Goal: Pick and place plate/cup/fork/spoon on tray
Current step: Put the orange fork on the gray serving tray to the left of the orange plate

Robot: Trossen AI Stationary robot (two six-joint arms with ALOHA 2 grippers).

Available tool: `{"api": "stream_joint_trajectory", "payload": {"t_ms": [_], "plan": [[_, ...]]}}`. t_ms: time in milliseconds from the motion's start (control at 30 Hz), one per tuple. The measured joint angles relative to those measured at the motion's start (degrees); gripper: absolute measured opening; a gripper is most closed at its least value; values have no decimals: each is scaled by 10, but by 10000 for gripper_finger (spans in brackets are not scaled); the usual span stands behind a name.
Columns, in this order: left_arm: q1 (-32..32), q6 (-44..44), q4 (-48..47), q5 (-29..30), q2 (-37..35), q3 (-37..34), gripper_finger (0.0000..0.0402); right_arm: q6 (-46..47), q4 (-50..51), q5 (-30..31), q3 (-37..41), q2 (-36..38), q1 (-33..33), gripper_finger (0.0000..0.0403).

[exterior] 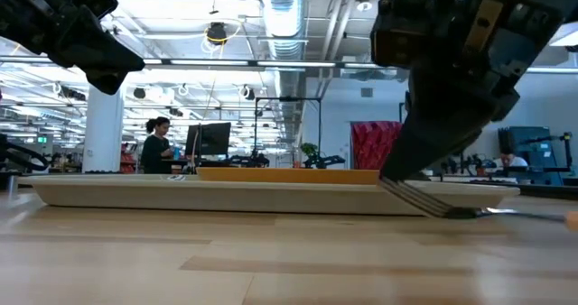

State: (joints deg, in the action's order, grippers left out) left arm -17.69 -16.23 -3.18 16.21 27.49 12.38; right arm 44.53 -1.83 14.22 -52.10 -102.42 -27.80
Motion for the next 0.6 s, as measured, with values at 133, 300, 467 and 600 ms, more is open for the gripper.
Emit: {"api": "stream_joint_trajectory", "payload": {"t_ms": [133, 300, 467, 600], "plan": [[0, 0, 0, -1, 0, 0, 9, -1, 29, 21, 0, 27, -5, 1], [0, 0, 0, -3, 0, 0, 9, 5, 73, 53, 0, 60, -11, 1], [0, 0, 0, -3, 0, 0, 9, 26, 116, 98, 0, 77, -14, 1], [0, 0, 0, -3, 0, 0, 9, 53, 143, 145, 0, 92, -15, 1]]}}
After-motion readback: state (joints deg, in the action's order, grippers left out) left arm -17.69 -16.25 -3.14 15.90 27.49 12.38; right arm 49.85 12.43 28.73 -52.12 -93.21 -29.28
